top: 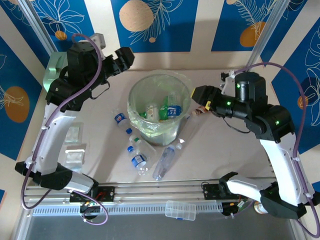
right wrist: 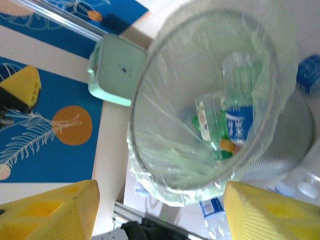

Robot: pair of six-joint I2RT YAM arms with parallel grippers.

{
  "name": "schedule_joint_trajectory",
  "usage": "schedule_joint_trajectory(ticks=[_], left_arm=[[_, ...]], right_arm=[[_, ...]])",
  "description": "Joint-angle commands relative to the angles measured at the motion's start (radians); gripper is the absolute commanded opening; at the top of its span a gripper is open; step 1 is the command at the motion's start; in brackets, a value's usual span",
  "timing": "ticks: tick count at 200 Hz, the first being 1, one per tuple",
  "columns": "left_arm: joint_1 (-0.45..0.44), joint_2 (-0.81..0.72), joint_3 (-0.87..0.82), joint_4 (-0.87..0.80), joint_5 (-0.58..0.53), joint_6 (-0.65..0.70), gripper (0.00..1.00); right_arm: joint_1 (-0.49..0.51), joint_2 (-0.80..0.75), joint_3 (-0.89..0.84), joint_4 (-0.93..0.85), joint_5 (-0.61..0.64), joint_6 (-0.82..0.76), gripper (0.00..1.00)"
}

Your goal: Put the plastic bottles in the bin

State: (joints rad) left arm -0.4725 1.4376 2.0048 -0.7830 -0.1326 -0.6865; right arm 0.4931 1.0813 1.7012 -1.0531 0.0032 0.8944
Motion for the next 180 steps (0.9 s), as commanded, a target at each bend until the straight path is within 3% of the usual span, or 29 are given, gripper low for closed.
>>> schedule_joint_trajectory(ticks=[1,50,151,180], left_arm=[[0.072,-0.003,-0.034,-0.057,-0.145,-0.067,0.94],[0.095,-0.037,-0.137,-0.002,-0.247,-0.147,0.95],[0.098,0.015,-0.105,0.003,-0.202,-0.131,0.96],[0.114,0.114,0.010,-0.200,-0.158,-0.188,0.97]], right_arm=[[0.016,-0.059,-0.018,-0.039,0.076,0.069,0.68],[0.016,-0.038,0.097,-0.108,0.098,0.035,0.67],[0.015,-0.049,0.183,-0.159,0.132,0.036,0.67],[-0.019,-0.012,0.247,-0.168,0.114,-0.034,0.68]])
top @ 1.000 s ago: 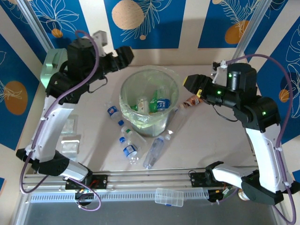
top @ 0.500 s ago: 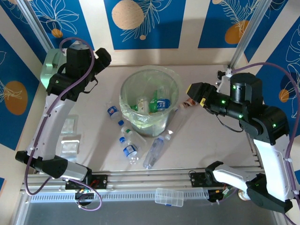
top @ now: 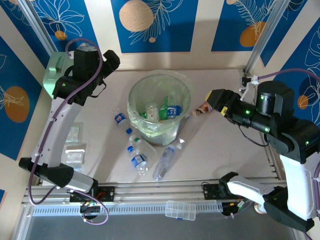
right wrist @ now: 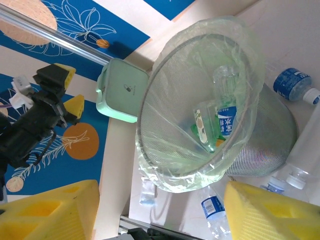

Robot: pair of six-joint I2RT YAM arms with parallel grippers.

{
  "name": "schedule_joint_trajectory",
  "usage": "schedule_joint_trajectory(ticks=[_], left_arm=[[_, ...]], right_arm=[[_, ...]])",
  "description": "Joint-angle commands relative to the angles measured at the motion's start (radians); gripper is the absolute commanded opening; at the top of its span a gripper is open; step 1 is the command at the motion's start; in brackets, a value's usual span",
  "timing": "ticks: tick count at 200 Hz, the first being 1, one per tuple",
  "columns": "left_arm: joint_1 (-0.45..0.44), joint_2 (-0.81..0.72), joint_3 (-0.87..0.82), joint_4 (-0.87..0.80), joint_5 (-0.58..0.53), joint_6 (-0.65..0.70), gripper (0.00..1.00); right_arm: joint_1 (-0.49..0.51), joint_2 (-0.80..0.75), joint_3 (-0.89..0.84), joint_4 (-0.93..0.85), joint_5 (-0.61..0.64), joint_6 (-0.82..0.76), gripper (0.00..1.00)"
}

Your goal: Put the plastic bottles in the bin

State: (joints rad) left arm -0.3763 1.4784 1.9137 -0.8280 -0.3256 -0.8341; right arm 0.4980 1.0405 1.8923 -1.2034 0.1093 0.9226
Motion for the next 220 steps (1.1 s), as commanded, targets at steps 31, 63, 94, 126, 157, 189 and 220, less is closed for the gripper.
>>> schedule_joint_trajectory(ticks=[31,63,94,126,157,189,220], left_arm=[[0.031,0.196,0.170,-0.298,0.140,-0.085,0.96],[0.045,0.328,0.187,-0.408,0.182,-0.063,0.98],[0.070,0.391,0.122,-0.421,0.139,-0.023,1.00],[0.141,0.382,-0.047,-0.323,0.199,-0.006,0.99],[0.158,0.368,-0.176,-0.232,0.260,0.036,0.99],[0.161,0.373,-0.252,-0.238,0.250,0.031,1.00],[0.160,0.393,-0.298,-0.195,0.278,0.031,0.99]], right_arm=[[-0.105,0.030,0.049,-0.032,-0.051,-0.123,0.68],[-0.197,0.046,0.044,-0.076,-0.180,-0.183,0.68],[-0.255,0.022,-0.004,-0.122,-0.240,-0.226,0.68],[-0.325,-0.001,-0.096,-0.111,-0.319,-0.218,0.68],[-0.405,0.013,-0.138,-0.082,-0.409,-0.228,0.68],[-0.457,0.012,-0.193,-0.029,-0.458,-0.214,0.68],[-0.503,0.012,-0.248,0.010,-0.507,-0.202,0.68]])
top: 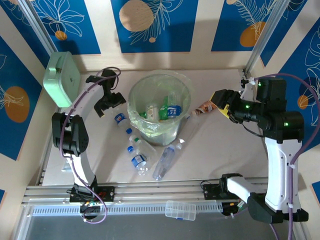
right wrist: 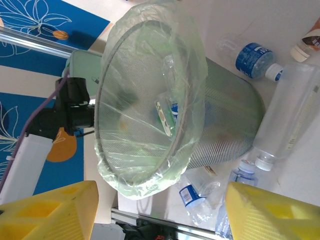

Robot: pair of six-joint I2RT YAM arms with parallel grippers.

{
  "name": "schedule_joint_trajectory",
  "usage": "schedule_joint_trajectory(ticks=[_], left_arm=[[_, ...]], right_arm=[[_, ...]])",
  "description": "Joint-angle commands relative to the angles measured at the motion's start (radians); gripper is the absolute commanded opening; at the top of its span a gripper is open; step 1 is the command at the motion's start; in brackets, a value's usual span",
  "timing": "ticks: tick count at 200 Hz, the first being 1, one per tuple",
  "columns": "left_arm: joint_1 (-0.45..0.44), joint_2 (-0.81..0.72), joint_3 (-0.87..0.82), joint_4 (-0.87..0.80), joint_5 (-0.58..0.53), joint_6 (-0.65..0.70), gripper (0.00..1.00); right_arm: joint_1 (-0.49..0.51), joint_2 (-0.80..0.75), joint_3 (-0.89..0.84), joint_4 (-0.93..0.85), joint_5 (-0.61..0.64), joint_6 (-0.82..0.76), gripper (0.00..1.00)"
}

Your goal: Put the plastic bottles in the bin

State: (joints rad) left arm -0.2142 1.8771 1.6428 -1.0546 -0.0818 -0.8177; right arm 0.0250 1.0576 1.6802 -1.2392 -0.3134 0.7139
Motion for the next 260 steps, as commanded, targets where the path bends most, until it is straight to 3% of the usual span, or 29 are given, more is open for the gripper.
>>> schedule_joint_trajectory(ticks=[1,64,108,162,201,260], left_arm=[[-0.001,-0.003,-0.029,0.031,0.034,0.014,0.99],[-0.004,0.048,-0.164,0.170,0.122,-0.055,0.99],[-0.004,0.085,-0.206,0.199,0.103,-0.058,0.99],[-0.006,0.113,-0.202,0.234,0.102,-0.054,0.78],[-0.004,0.116,-0.180,0.246,0.115,-0.043,0.58],[-0.004,0.065,-0.141,0.196,0.102,-0.044,0.50]], right_arm=[[-0.031,-0.005,-0.037,0.047,-0.086,0.008,0.68],[-0.069,0.010,-0.079,0.100,-0.140,0.033,0.68],[-0.071,0.009,-0.085,0.105,-0.151,0.041,0.68],[-0.071,0.006,-0.089,0.116,-0.162,0.047,0.68],[-0.071,0.002,-0.070,0.114,-0.159,0.051,0.68],[-0.071,-0.036,-0.056,0.080,-0.135,0.022,0.68]])
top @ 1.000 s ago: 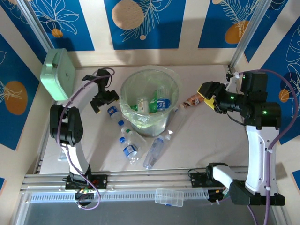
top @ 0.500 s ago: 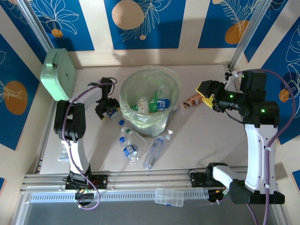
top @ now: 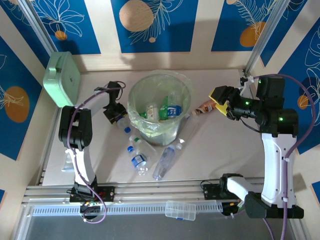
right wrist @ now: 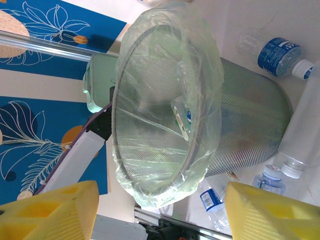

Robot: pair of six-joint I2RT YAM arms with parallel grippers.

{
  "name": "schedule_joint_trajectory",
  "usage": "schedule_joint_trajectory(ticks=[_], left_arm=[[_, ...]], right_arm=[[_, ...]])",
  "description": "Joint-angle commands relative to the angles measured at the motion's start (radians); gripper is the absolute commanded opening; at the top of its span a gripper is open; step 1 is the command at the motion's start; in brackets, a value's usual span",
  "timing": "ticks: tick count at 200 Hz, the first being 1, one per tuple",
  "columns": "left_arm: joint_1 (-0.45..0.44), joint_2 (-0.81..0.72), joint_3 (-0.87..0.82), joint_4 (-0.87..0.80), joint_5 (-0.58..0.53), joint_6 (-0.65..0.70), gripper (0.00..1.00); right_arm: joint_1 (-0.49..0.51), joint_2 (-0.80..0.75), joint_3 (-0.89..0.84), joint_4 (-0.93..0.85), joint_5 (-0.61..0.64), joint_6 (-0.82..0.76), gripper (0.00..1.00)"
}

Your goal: Put the plastic bottles in the bin

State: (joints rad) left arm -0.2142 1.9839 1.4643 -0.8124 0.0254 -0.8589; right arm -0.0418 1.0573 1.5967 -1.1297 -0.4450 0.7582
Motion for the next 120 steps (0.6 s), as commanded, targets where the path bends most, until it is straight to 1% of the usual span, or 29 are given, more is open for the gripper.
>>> schedule_joint_trajectory(ticks=[1,21,47,74,120], left_arm=[[-0.005,-0.044,0.038,-0.048,-0.005,-0.004,0.49],[-0.006,-0.088,0.049,-0.059,0.002,-0.019,0.46],[-0.008,-0.155,0.068,-0.067,0.001,-0.026,0.44],[-0.016,-0.236,0.083,-0.091,-0.016,-0.032,0.44],[-0.043,-0.403,0.056,-0.110,-0.008,-0.064,0.43]], right_arm=[[-0.004,-0.035,0.028,-0.030,-0.003,-0.023,0.68],[-0.004,-0.047,0.037,-0.046,0.003,-0.031,0.68],[-0.004,-0.060,0.055,-0.065,0.008,-0.043,0.68],[0.001,-0.077,0.048,-0.070,0.010,-0.036,0.68],[0.028,-0.086,0.052,-0.057,0.020,-0.008,0.67]])
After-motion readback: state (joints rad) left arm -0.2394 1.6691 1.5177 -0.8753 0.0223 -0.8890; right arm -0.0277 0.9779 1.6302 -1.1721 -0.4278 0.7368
